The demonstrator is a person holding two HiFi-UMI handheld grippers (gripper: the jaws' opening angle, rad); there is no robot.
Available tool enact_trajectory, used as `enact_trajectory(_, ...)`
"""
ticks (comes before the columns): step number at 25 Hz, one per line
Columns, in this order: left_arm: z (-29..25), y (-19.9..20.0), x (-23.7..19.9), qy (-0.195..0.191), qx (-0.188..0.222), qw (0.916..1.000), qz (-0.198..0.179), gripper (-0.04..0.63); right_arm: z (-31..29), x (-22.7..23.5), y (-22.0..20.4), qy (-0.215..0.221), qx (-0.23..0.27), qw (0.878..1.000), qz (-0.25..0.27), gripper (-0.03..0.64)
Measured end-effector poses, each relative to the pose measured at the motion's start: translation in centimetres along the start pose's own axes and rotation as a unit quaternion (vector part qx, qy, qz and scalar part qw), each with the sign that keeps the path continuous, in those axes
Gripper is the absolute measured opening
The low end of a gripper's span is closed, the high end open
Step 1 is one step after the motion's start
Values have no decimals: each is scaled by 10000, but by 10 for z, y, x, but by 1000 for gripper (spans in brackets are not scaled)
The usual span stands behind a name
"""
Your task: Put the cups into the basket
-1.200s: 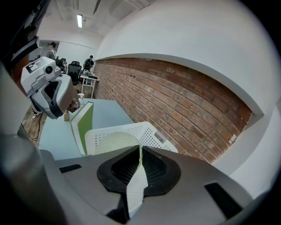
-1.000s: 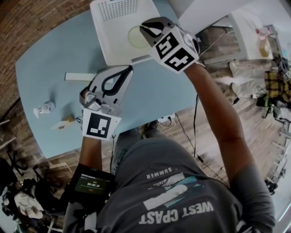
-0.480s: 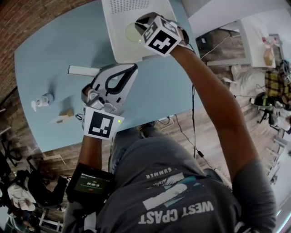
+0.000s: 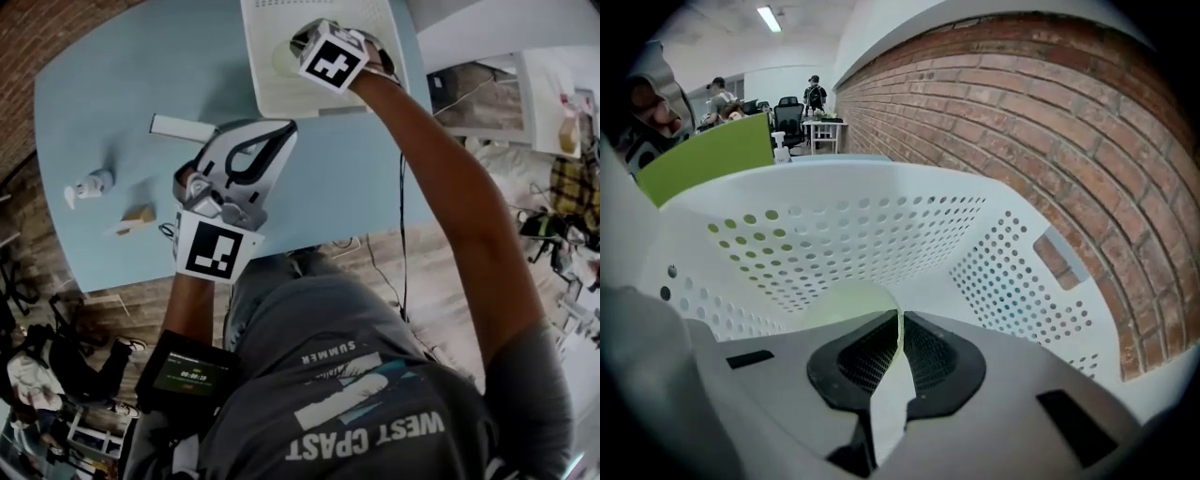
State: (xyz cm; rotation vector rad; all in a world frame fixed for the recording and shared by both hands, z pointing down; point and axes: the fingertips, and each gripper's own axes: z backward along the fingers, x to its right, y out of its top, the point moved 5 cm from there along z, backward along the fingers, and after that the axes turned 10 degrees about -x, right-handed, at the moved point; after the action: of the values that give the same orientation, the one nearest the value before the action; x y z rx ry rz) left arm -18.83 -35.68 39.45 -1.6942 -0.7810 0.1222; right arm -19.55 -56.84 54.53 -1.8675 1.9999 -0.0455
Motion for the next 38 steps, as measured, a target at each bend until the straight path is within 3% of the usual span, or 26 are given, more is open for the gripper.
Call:
enact_trajectory(8,1,0,0,27,-28,10000,17,-2,-30,-11,-13,326,-381,9987,-85,31)
enact_trajectory(20,4,-2,-3,46,-33,10000,63,-2,-43,-4,-13,742,-501,9944,-556,32)
enact_trajectory(27,5,0,-4,18,28,10000,-3,-2,-40,-4,-12,565,-569,9955,-502,35)
enact_trajectory(33,5,6,-3,-27,76,9999,-105,-2,-16,6,-16,170,-619,9959,-637,107)
enact_trajectory(38,8,13,3,-27,82,9998,-170,-2,22,15,-12,-218,-83,9966,-793,107)
